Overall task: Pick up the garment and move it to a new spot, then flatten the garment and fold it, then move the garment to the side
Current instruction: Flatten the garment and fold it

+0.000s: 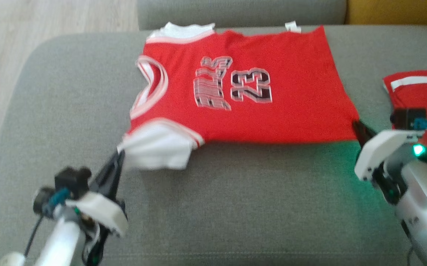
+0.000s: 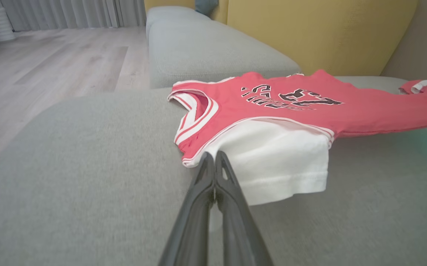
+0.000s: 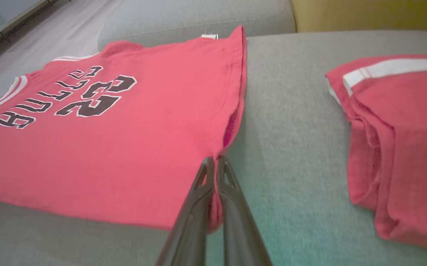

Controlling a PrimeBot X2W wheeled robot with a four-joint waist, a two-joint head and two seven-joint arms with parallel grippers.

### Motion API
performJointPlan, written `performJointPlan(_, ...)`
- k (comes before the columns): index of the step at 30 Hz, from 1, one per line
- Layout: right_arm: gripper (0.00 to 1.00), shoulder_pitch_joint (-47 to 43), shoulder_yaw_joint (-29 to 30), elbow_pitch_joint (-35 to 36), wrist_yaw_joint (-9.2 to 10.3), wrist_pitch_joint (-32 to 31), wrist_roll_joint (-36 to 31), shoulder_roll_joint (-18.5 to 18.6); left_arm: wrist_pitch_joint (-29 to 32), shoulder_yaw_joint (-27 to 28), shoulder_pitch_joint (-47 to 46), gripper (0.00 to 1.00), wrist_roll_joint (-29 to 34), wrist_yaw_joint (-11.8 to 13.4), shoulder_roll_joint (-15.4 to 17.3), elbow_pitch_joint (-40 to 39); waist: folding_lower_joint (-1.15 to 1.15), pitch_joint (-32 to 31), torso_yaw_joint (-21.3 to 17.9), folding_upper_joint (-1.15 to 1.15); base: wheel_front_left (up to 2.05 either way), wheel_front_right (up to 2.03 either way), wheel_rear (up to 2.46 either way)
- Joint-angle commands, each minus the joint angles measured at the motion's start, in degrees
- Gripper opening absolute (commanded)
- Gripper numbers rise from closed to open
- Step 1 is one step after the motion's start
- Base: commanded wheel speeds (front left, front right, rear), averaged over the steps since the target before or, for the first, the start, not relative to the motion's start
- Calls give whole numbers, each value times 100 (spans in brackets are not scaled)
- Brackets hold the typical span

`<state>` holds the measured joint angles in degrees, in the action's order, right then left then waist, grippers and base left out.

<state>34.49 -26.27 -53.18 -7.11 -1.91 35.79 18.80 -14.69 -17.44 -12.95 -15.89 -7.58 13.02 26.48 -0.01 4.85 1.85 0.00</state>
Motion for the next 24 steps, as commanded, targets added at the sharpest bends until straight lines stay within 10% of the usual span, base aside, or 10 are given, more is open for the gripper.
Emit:
performJointPlan(1, 0, -148, -121, 241, -37, -146, 134, 219, 6, 116, 4, 0, -116, 9, 253, -213, 1, -195, 4, 0, 0, 0, 0)
performJointPlan(24, 0, -1881, 32, 2599, -37, -2656, 1076, 1449, 1755, -669, 1597, 0, -1416, 9, 1656, -2659, 1, -509, 35, 0, 0, 0, 0)
